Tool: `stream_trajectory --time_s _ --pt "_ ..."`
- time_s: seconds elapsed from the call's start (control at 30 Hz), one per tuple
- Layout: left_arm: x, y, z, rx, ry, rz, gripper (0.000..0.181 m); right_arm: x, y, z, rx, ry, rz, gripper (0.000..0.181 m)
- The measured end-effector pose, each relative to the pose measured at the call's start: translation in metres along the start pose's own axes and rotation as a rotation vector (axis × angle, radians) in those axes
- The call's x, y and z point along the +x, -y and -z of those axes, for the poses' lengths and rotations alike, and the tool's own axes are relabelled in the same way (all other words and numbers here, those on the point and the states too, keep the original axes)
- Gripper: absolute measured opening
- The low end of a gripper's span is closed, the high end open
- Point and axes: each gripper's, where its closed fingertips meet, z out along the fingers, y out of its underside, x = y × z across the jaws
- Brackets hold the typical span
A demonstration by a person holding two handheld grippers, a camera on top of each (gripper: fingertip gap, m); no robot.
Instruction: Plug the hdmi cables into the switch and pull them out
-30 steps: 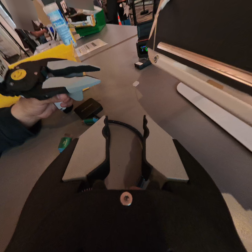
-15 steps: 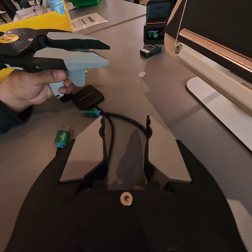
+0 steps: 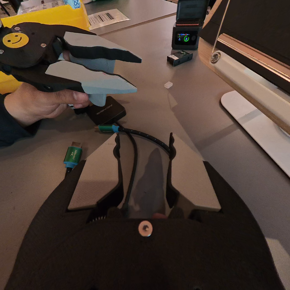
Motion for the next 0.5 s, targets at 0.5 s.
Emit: stream_trajectory --time_s 0.5 --pt "-0.0042 0.0018 0.0026 0.017 0.019 0.018 0.037 -0.0049 -0.0031 -0.0014 -0.021 -0.004 0.017 0.063"
